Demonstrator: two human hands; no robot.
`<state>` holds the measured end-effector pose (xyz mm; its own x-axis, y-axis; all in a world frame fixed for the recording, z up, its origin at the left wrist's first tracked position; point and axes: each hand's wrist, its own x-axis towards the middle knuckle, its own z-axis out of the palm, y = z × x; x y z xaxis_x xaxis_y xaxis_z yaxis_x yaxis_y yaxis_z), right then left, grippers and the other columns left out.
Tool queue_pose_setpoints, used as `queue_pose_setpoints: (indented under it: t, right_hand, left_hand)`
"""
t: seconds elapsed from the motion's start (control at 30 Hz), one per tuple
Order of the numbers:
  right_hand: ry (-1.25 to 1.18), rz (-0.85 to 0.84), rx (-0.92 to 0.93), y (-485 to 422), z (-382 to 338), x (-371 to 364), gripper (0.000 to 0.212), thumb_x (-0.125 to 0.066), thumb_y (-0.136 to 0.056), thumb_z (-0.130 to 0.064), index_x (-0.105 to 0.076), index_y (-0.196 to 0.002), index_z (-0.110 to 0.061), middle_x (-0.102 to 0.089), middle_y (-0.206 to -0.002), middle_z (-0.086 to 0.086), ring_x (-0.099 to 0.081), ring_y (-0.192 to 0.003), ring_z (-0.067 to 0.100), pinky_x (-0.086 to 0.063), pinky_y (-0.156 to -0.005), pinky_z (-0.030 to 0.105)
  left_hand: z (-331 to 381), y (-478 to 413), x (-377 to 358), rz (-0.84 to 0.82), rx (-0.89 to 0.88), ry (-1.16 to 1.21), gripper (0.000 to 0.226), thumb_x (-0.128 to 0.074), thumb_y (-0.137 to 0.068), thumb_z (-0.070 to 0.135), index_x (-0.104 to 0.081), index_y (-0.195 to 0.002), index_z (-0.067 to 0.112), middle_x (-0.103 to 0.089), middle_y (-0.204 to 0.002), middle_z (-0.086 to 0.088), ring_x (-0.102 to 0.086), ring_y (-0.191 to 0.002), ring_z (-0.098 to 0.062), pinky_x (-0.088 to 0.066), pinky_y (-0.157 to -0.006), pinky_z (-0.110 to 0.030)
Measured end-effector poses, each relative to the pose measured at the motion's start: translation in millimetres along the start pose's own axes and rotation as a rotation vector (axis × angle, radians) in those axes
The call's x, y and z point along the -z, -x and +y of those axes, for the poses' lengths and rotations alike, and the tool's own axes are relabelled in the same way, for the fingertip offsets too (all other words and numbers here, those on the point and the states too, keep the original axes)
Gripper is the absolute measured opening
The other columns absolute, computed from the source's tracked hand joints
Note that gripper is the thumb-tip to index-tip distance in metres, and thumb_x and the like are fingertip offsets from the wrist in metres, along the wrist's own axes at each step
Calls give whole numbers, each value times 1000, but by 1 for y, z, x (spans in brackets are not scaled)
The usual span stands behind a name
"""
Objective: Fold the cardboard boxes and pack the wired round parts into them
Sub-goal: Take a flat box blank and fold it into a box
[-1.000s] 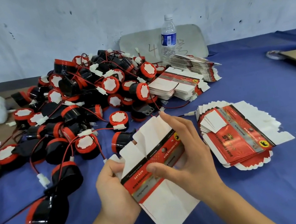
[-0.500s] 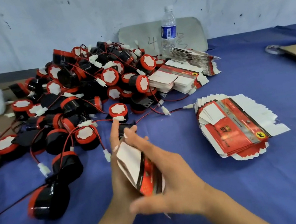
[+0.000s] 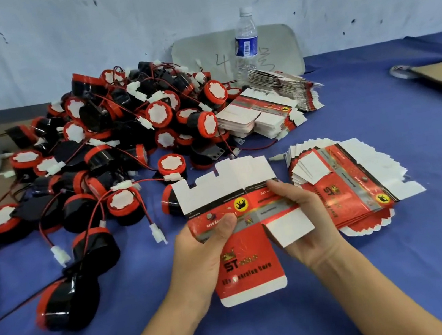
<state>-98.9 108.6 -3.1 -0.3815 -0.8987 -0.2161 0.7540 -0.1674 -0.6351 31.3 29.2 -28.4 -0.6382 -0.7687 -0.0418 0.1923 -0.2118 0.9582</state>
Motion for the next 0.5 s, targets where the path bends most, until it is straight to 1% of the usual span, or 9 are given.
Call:
queue_pose_setpoints:
  t: [0.03, 0.13, 0.17, 0.23, 0.3, 0.33, 0.37, 0.43, 0.5]
  right_hand:
    - [-3, -23, -12, -2, 2, 2, 29, -64, -76, -18, -71, -99, -2, -72, -97, 22, -72, -78, 32, -60, -66, 40]
    - [29, -103, -19, -6, 5, 7, 27, -62, -83, -20, -73, -103, -5, -71, -102, 21, -72, -84, 30, -59, -70, 40]
    - [62, -110, -10, -7, 6, 7, 29, -63, -83, -21, -71, -106, -6, -70, -105, 21, -71, -87, 31, -59, -74, 42]
    - [193, -72, 48, -10, 6, 10, 33, -66, -82, -24, -67, -111, -9, -68, -112, 21, -69, -95, 32, -57, -85, 46]
    - [369, -40, 154, -11, 7, 9, 26, -66, -81, -25, -69, -107, -19, -70, -111, 14, -69, -99, 28, -57, -86, 41]
    - [461, -36, 218, -11, 10, 7, 23, -65, -81, -25, -70, -104, -24, -72, -108, 9, -69, -99, 25, -57, -85, 36]
    - [550, -42, 280, -10, 12, 4, 24, -66, -83, -25, -68, -107, -27, -72, -107, 4, -68, -101, 22, -57, -85, 32]
    - [680, -64, 363, -9, 20, 0, 36, -67, -87, -23, -57, -122, -24, -70, -112, 0, -66, -107, 17, -53, -91, 30]
    - [705, -105, 362, -6, 26, -5, 51, -65, -84, -24, -47, -132, -24, -67, -119, -4, -63, -112, 13, -50, -93, 29]
  left_hand:
    - [0, -1, 2, 14, -14, -6, 37, -74, -52, 44, -74, -85, 26, -76, -86, -2, -74, -74, -18, -56, -56, -23]
    - [6, -3, 8, 48, -61, -15, 47, -74, -54, 45, -68, -95, 23, -76, -87, -1, -74, -75, -18, -55, -55, -23]
    - [9, -5, 9, 56, -87, -40, 48, -74, -56, 45, -67, -98, 23, -76, -88, 0, -74, -76, -17, -55, -56, -22]
    - [11, -7, 12, 91, -141, -148, 44, -72, -61, 46, -66, -101, 26, -76, -91, 7, -73, -81, -14, -55, -59, -19]
    - [13, -9, 14, 147, -194, -234, 39, -69, -67, 44, -62, -102, 31, -74, -93, 16, -71, -85, -6, -53, -62, -14]
    - [14, -10, 15, 168, -224, -271, 39, -68, -69, 42, -58, -106, 33, -72, -96, 19, -69, -88, -2, -51, -64, -11]
    - [15, -10, 16, 179, -255, -306, 44, -67, -72, 40, -54, -113, 35, -71, -100, 18, -67, -92, 0, -50, -67, -10]
    - [15, -10, 16, 169, -312, -359, 60, -65, -75, 39, -45, -131, 33, -66, -115, 14, -63, -101, 3, -48, -74, -8]
    - [13, -9, 15, 90, -310, -349, 71, -63, -77, 40, -36, -142, 29, -61, -125, 13, -60, -108, 4, -47, -79, -9]
